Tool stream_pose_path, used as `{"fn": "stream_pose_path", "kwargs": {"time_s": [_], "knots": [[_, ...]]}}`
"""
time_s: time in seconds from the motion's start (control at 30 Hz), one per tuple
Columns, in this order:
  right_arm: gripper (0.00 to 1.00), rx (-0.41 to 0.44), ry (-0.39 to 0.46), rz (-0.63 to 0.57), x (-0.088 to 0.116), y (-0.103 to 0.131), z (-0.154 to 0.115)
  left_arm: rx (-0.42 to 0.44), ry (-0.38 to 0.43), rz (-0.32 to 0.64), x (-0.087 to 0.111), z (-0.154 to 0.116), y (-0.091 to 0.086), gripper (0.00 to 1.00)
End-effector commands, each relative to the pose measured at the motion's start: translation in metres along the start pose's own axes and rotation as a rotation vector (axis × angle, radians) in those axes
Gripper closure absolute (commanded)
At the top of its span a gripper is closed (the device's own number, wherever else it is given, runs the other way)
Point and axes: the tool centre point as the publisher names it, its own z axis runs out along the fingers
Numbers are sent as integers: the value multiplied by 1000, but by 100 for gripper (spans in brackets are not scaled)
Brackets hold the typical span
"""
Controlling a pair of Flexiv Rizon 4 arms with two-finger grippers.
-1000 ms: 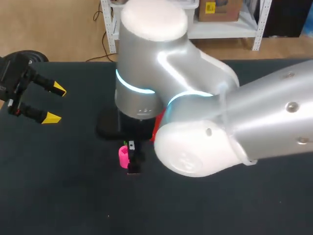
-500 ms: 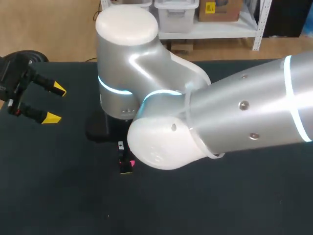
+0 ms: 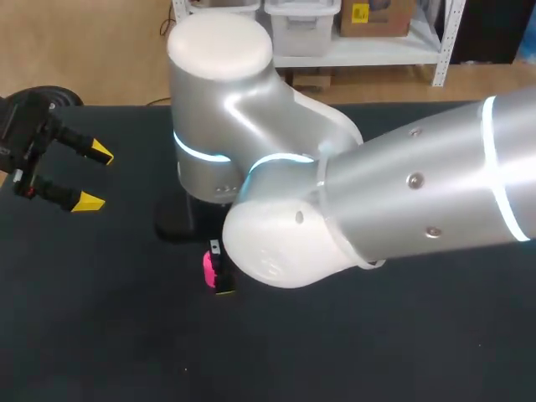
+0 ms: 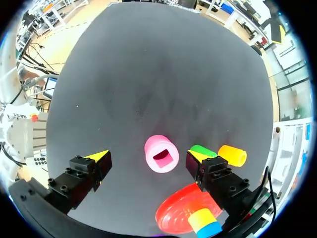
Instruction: Pick up and stack the cylinders on the red base in this order: pink,purple,orange,green
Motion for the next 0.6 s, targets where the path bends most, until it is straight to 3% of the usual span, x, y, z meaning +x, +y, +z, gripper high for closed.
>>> {"fn": "stream_pose_path", "kwargs": {"time_s": [0.03,0.6], "knots": [[0,12,7,-5,0,0,6,-2,-2,3,1,0,0,0],[0,15,-1,-4,-3,-6,9,-2,-2,3,1,0,0,0]]}}
